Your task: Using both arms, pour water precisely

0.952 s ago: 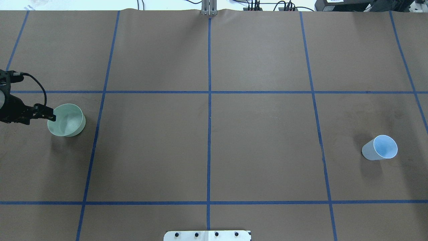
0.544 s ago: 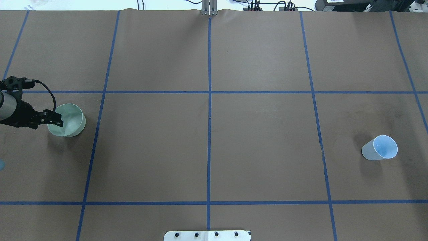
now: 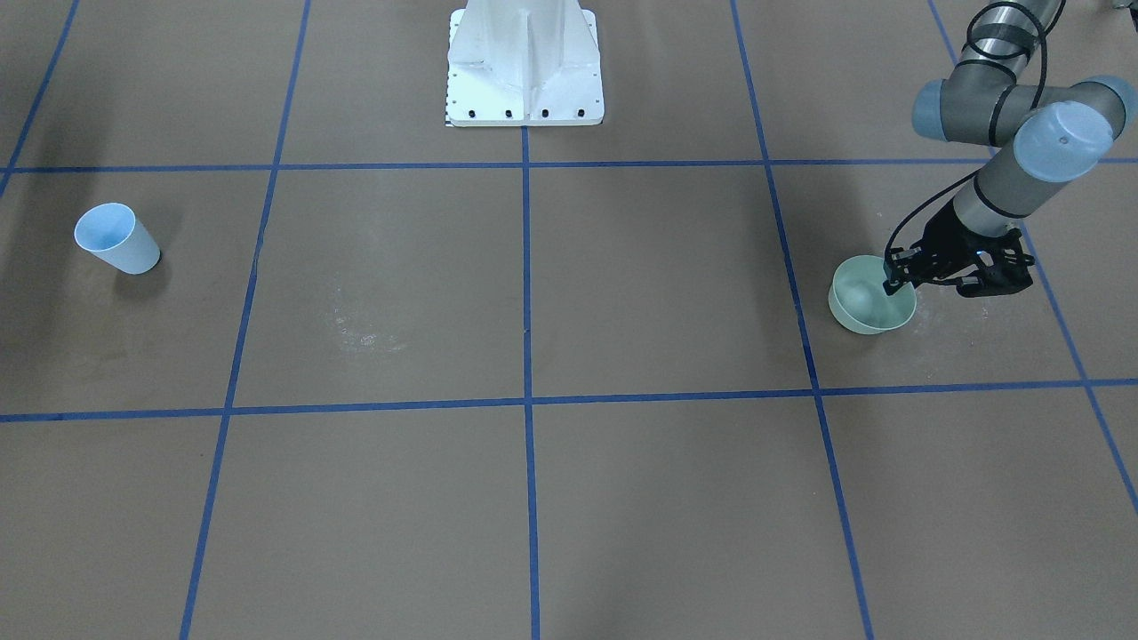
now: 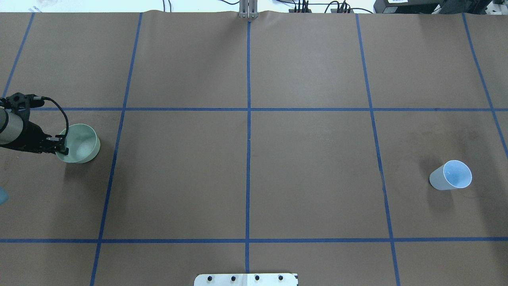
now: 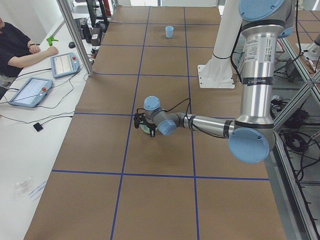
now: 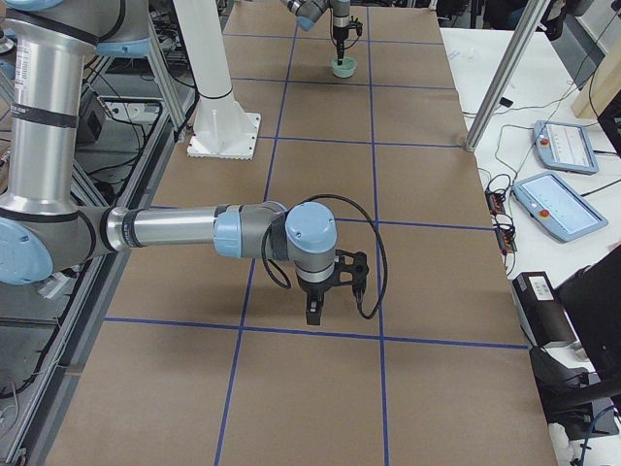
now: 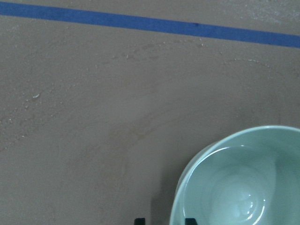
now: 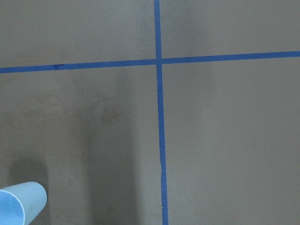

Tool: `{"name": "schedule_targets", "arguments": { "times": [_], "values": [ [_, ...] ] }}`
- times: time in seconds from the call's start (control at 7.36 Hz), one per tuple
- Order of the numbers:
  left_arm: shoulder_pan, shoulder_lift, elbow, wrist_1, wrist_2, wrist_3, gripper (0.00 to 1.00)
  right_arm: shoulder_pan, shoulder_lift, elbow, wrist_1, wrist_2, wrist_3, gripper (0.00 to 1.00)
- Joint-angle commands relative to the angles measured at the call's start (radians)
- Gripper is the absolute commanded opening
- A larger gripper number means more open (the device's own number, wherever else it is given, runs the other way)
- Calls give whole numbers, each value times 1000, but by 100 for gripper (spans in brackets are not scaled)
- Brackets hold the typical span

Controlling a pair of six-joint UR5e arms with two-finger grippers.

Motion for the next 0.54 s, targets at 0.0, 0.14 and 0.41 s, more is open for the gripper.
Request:
{"name": "schedule_targets", "arguments": {
  "times": [0.0, 0.14, 0.41],
  "values": [
    [-4, -1, -14, 6, -69, -7, 0, 2, -2, 1, 0, 0, 0, 99],
    [-56, -1, -40, 21, -141, -7, 0, 2, -2, 1, 0, 0, 0, 99],
    [-220, -85, -136, 259, -293, -1, 0, 2, 0, 1, 2, 0, 0, 99]
  ]
}}
